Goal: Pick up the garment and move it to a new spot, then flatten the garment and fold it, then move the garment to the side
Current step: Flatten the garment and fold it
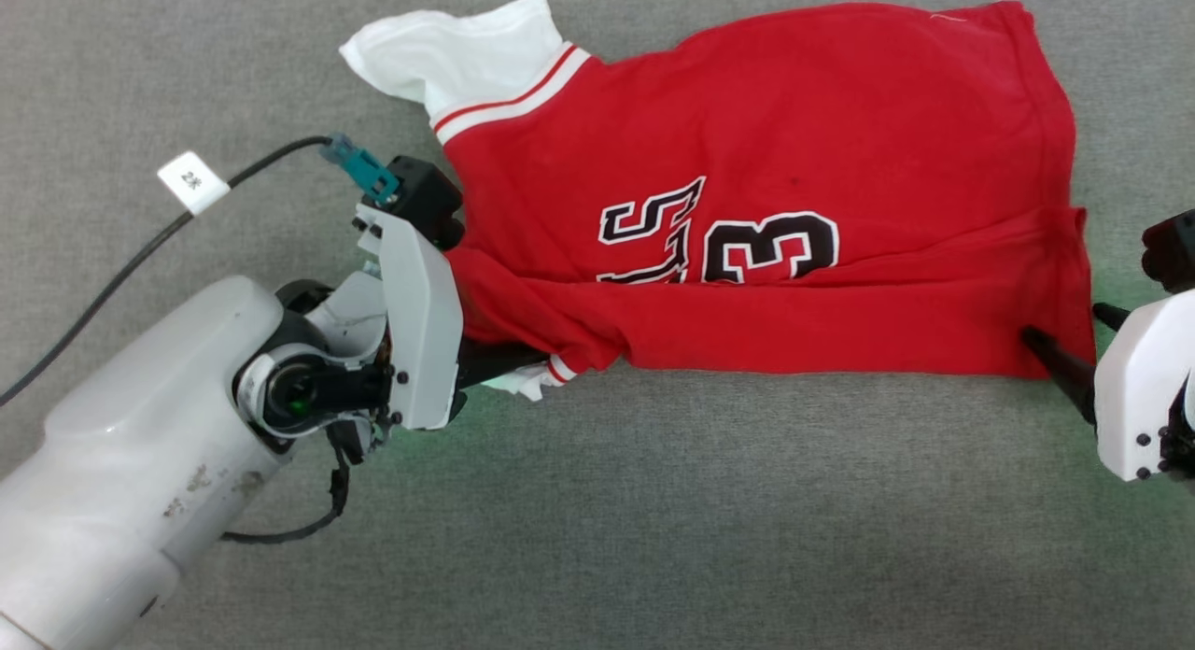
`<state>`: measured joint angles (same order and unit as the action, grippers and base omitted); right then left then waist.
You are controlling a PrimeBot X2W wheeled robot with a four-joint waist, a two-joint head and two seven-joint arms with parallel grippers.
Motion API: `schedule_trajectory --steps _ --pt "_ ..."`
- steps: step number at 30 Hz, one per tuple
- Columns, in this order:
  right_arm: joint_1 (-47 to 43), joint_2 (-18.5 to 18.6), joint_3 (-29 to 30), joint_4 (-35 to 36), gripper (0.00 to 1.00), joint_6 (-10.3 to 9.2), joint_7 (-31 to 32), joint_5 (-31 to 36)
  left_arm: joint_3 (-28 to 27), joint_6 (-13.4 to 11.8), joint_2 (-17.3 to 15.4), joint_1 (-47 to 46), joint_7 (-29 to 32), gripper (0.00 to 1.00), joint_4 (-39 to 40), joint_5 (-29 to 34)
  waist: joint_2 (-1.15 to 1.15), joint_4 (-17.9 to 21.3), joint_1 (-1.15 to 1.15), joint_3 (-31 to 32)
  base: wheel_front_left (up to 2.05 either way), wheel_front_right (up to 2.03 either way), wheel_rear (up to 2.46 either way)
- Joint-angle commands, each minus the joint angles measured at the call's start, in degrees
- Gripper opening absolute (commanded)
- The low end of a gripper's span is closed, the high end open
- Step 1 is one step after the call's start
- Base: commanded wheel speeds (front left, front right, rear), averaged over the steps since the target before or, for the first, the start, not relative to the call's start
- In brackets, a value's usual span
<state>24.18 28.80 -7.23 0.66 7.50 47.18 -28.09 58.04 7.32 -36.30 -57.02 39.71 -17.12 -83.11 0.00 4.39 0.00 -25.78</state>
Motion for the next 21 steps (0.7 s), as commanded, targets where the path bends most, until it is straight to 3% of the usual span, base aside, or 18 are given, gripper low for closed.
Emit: schedule_trajectory --steps 1,4,5,6,7,14,21 --pt "1.20 0.23 -0.51 -1.49 1.00 -0.02 0.10 1.24 0.63 -0.02 0.44 0.57 -0.16 0.00 -0.22 0.45 0.00 -0.41 0.00 -0.50 0.00 0.00 0.00" --pt "1.20 -0.51 -1.69 -4.06 1.00 -0.03 -0.04 1.26 0.65 -0.07 0.50 0.37 -0.34 0.00 -0.09 0.57 0.00 -0.67 0.00 -0.86 0.00 0.00 0.00" --pt "1.42 -0.89 -1.84 -4.63 0.53 -0.03 -0.25 1.02 0.64 -0.06 0.51 0.31 -0.46 0.00 -0.07 0.56 0.00 -0.75 0.00 -0.94 0.00 0.00 0.00" --pt "1.41 -1.15 -2.25 -4.98 0.33 -0.03 -0.31 0.77 0.58 -0.04 0.47 0.29 -0.64 0.00 -0.01 0.53 0.00 -0.79 0.00 -0.99 0.00 0.00 0.00" --pt "1.38 -1.37 -2.31 -5.29 0.00 -0.02 -0.55 0.55 0.45 -0.02 0.43 0.30 -0.78 0.00 0.06 0.41 0.00 -0.82 0.00 -1.02 0.00 0.00 0.00" --pt "0.93 -2.01 -0.21 -5.70 0.00 -0.05 -3.25 0.57 -0.29 0.05 -1.50 1.77 -2.68 0.00 2.64 -0.42 0.00 -1.02 0.00 0.16 0.00 0.00 0.00" --pt "-2.85 -2.28 2.00 -3.19 0.00 -0.04 -5.03 -0.02 -0.63 0.07 -6.10 5.78 -6.28 0.00 9.25 -0.51 0.00 -1.57 0.00 2.35 0.00 0.00 0.00"
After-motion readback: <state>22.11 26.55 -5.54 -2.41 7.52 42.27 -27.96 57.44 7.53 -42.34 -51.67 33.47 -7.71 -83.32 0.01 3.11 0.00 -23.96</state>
